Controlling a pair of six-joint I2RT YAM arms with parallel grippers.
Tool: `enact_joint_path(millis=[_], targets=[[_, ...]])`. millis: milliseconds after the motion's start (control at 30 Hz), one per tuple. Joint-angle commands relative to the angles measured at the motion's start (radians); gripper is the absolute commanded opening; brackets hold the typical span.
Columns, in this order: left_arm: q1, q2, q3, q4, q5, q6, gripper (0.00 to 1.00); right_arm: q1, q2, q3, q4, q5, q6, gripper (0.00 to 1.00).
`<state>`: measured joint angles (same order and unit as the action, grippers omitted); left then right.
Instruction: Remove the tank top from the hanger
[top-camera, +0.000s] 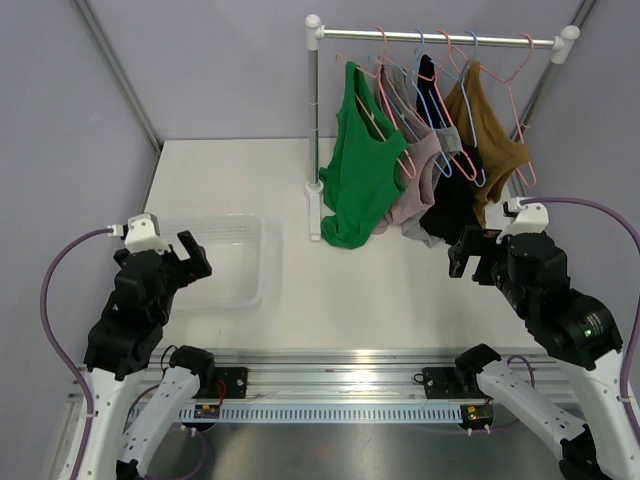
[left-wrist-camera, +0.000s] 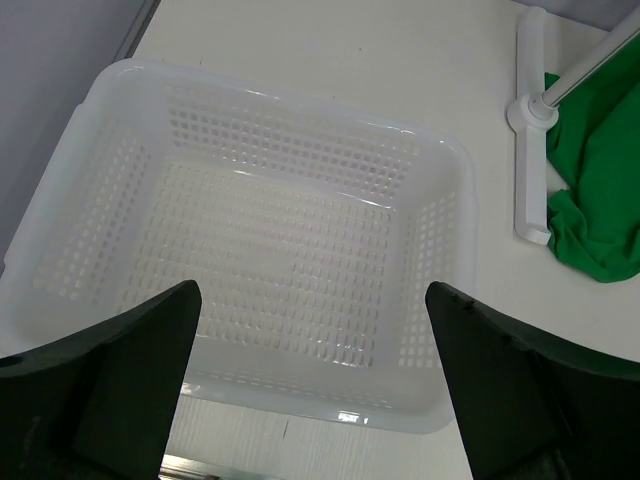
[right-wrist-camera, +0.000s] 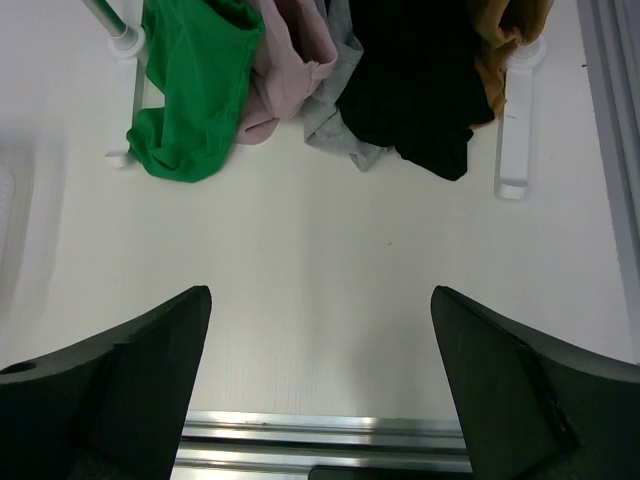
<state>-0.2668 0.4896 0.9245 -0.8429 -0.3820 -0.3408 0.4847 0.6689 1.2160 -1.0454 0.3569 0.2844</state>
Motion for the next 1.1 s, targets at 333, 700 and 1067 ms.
enact_joint_path(millis=[333, 700, 1067], targets=[[-0.003, -0.014, -0.009, 0.057, -0.014, -0.010, 0.99, 0.008, 0.099, 0.079, 0.224, -0.220, -0.002, 1.00], [-0.003, -0.003, -0.013, 0.062, 0.002, -0.009, 0.99, 0.008, 0.532, 0.488, 0.326, -0.270, -0.151, 0.88], [-0.003, 0.000, -0.016, 0.070, 0.026, -0.003, 0.99, -0.034, 1.043, 1.017, 0.231, -0.242, -0.319, 0.70]])
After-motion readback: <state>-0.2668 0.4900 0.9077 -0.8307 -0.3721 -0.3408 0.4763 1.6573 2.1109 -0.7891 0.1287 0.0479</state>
